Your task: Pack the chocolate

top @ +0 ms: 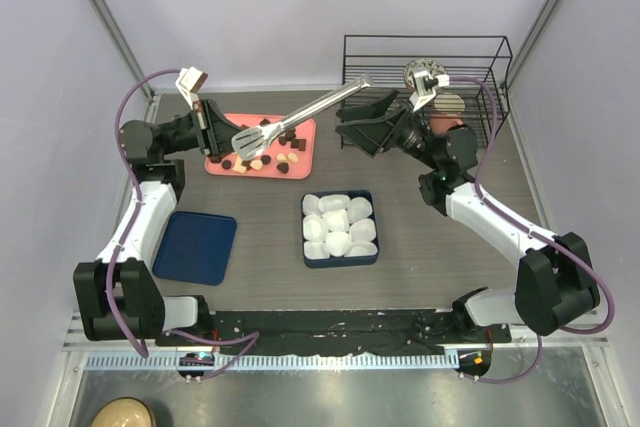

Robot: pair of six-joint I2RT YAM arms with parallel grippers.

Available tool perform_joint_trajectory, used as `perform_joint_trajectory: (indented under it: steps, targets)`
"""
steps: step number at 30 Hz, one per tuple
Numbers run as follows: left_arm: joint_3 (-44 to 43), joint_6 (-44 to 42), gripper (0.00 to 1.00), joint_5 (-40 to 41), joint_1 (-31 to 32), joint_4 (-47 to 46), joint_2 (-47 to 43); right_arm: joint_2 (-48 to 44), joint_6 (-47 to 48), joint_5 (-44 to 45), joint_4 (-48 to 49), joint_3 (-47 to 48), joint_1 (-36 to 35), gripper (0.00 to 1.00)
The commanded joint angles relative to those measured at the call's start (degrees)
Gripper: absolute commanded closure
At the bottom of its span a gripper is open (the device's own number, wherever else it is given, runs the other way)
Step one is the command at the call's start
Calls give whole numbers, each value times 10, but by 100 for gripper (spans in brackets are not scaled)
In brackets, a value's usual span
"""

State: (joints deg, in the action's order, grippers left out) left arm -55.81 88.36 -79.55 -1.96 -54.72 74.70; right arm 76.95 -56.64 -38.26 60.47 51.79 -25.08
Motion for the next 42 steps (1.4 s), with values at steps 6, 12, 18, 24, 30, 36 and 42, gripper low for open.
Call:
perform_joint_trajectory:
  steps: [6, 12, 18, 24, 30, 36, 42]
  targets:
    - [11, 5, 100, -10, 5, -28, -27, 11, 0, -13, 45, 58, -24, 0]
    - [15, 2, 100, -13, 14, -28, -40, 33, -1, -3, 47, 76, -35, 0]
    - [22, -5, 100, -19, 14, -25, -46, 59, -15, 1, 72, 95, -44, 0]
    - [29, -16, 100, -20, 14, -23, -52, 74, -20, 0, 84, 102, -66, 1]
    - [35, -24, 100, -19, 14, -19, -58, 73, -2, 10, 76, 95, -91, 1]
    - [38, -34, 100, -17, 14, -14, -68, 78, -2, 27, 81, 89, -103, 11]
    - [40, -67, 100, -11, 13, 21, -78, 68, -4, 107, 96, 49, -113, 23]
